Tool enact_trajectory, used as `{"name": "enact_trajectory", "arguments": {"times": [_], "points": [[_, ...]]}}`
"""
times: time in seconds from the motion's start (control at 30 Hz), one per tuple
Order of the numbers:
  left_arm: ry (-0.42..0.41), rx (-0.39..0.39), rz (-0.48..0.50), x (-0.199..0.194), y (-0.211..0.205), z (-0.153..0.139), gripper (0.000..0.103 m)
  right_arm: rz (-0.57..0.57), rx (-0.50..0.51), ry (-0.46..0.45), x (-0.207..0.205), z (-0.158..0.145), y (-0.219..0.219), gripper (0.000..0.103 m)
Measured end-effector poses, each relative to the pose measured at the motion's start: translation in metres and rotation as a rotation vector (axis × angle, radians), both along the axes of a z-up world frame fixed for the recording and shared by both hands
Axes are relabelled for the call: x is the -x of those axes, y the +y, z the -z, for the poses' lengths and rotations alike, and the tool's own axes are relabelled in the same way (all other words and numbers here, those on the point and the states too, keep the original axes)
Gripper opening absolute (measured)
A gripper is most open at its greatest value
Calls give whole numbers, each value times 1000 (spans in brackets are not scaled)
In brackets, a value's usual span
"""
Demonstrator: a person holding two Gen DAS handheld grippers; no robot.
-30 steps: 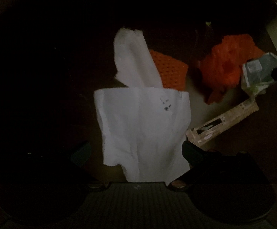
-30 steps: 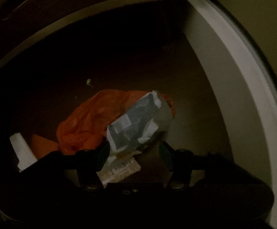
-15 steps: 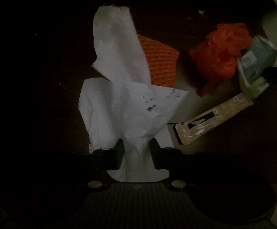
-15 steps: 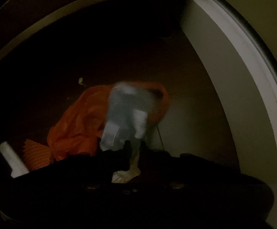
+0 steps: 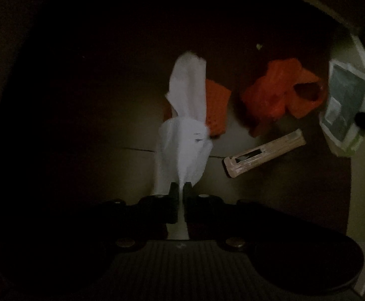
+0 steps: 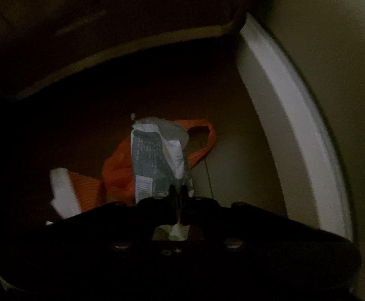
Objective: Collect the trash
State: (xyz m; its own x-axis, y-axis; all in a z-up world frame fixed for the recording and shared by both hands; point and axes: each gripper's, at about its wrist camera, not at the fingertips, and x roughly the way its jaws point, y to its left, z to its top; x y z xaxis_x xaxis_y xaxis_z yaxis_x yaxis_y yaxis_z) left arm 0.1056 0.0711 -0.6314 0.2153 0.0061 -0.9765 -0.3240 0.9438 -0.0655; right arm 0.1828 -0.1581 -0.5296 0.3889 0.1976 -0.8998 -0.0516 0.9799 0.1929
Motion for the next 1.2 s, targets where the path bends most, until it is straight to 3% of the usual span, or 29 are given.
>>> {"name": "enact_trajectory", "arguments": {"times": [0.33, 0.5, 0.67, 0.93, 1.0, 1.07, 1.13, 1.2], "points": [[-63, 13, -11, -1, 1, -114, 3, 0, -50, -55, 31, -137, -16, 0], [-65, 1, 23, 8, -4, -156, 3, -52, -29, -89, 41, -169, -14, 0], [-49, 13, 7, 10, 0, -132, 4, -76, -21, -101, 51, -142, -15, 0], [21, 1, 6, 22, 6, -36, 8, -80, -15, -27, 67, -58, -17, 0], [61, -5, -28, 27, 10, -11, 19, -93, -10, -20, 68, -43, -16, 0], [88, 8, -84, 33, 17, 12, 51, -98, -11, -14, 67, -30, -16, 0], [90, 26, -143, 39, 24, 29, 63, -107, -9, -11, 70, -20, -18, 0], [98, 20, -197, 44, 34, 40, 68, -117, -6, -11, 68, -11, -19, 0]]}}
